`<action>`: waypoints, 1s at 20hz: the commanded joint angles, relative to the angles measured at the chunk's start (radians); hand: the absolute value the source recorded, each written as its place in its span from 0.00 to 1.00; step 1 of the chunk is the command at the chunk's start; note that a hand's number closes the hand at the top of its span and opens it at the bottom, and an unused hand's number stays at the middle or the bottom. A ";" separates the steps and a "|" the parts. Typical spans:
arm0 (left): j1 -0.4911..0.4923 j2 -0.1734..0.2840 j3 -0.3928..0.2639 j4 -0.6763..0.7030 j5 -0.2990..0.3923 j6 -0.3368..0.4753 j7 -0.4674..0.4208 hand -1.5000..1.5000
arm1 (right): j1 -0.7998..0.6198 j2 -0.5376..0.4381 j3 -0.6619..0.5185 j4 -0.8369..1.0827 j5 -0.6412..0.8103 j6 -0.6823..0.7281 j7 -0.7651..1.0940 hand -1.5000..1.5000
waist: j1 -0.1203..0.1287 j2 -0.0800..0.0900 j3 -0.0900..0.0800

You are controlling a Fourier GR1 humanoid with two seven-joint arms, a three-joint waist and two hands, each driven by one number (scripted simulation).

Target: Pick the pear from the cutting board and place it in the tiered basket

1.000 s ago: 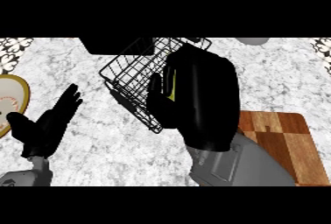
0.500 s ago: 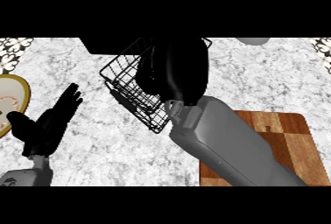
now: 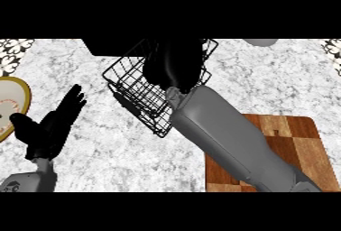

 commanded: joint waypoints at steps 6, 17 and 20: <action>0.012 0.039 0.028 -0.046 0.026 -0.037 0.045 0.50 | -0.027 0.006 -0.032 0.138 0.085 -0.341 0.024 1.00 | 0.009 0.001 0.001; -0.009 -0.017 -0.009 0.011 -0.031 -0.016 0.002 0.50 | -0.193 0.006 -0.007 0.424 -0.087 -0.483 -0.066 0.00 | 0.018 0.006 0.000; -0.039 -0.012 0.007 0.029 -0.016 -0.018 0.022 0.50 | -0.161 0.006 0.031 0.328 -0.105 -0.567 0.010 0.00 | 0.014 0.002 0.000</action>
